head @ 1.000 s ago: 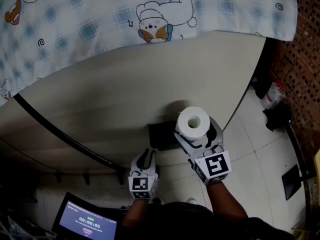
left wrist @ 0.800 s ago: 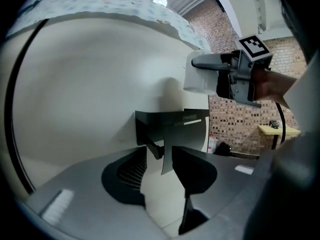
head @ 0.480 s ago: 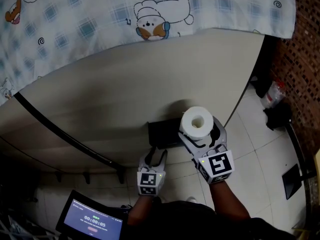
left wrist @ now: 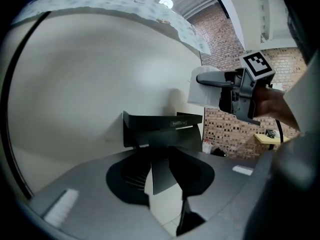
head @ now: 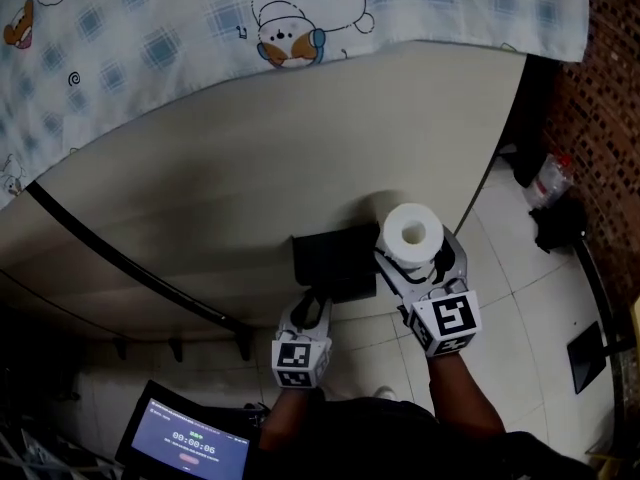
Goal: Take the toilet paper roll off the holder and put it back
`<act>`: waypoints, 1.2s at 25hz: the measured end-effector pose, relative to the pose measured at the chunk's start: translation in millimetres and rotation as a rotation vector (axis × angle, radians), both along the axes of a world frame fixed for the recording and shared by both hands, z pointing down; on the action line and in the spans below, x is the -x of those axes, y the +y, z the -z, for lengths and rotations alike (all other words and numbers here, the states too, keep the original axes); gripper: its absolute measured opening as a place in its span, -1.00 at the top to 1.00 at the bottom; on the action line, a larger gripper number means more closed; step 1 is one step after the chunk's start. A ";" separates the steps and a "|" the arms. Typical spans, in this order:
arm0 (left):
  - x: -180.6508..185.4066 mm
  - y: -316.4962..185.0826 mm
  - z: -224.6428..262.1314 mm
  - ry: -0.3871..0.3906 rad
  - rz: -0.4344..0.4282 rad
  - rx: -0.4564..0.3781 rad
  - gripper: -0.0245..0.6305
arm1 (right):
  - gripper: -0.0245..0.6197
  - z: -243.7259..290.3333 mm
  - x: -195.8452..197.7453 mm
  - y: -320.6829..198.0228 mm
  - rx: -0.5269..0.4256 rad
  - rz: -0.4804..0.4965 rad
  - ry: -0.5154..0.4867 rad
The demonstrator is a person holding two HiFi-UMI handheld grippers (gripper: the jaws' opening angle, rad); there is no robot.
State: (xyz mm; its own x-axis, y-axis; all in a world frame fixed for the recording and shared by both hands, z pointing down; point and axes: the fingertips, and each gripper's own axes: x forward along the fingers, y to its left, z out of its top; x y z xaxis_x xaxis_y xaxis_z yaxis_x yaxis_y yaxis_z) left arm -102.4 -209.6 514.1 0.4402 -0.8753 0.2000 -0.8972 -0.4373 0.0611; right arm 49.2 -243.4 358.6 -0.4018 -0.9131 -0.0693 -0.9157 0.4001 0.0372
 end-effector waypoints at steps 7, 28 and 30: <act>-4.6 8.8 7.1 0.048 -0.008 0.103 0.52 | -0.48 -15.3 -33.8 0.5 0.019 -0.055 -0.037; -8.1 16.9 18.7 0.059 -0.066 0.244 0.50 | -0.47 -140.2 -48.2 -21.1 0.320 0.093 -0.614; -8.9 16.4 19.2 0.056 -0.066 0.242 0.50 | -0.47 -143.1 -40.6 -24.5 0.332 0.144 -0.702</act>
